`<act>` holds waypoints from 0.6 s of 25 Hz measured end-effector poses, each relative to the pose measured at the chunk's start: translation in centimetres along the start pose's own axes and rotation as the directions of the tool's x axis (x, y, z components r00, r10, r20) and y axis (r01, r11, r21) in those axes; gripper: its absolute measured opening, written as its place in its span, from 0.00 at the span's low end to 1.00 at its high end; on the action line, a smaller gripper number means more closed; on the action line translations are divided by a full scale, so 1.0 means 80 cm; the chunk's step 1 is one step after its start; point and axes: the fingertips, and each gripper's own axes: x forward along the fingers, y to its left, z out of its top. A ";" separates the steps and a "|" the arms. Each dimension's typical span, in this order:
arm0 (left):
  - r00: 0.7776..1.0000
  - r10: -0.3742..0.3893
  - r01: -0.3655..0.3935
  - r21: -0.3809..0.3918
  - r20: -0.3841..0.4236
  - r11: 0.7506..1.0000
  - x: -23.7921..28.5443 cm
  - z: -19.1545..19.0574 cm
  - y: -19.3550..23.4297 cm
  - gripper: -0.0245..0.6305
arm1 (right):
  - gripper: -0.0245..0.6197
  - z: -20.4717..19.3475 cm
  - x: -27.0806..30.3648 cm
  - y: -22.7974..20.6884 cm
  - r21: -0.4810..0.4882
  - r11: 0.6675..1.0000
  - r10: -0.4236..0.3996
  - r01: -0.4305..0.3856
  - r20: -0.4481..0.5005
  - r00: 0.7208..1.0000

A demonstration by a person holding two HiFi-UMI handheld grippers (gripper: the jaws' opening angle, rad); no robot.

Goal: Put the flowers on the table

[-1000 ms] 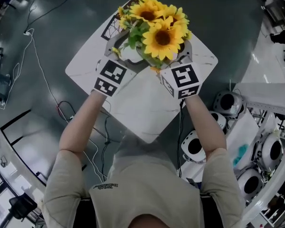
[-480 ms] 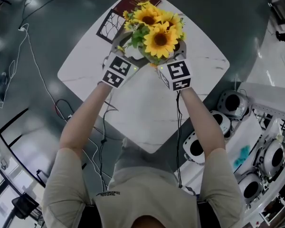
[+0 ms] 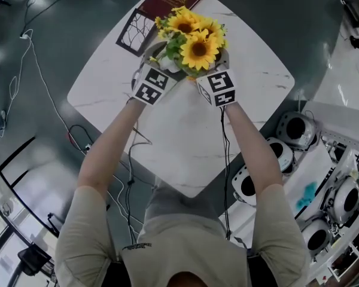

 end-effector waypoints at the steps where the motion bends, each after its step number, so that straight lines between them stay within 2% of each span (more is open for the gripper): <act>1: 1.000 -0.003 0.003 -0.004 -0.013 1.000 0.004 -0.006 0.000 0.75 | 0.80 -0.006 0.003 -0.001 0.002 1.000 0.001 -0.001 -0.008 1.000; 8: 0.995 0.011 -0.011 -0.001 -0.095 1.000 0.022 -0.044 0.007 0.75 | 0.80 -0.036 0.021 0.001 0.010 1.000 0.013 -0.013 -0.056 0.998; 15: 0.991 0.019 -0.018 0.005 -0.135 1.000 0.026 -0.062 0.006 0.75 | 0.80 -0.058 0.029 0.008 0.036 0.999 0.030 -0.027 -0.094 0.995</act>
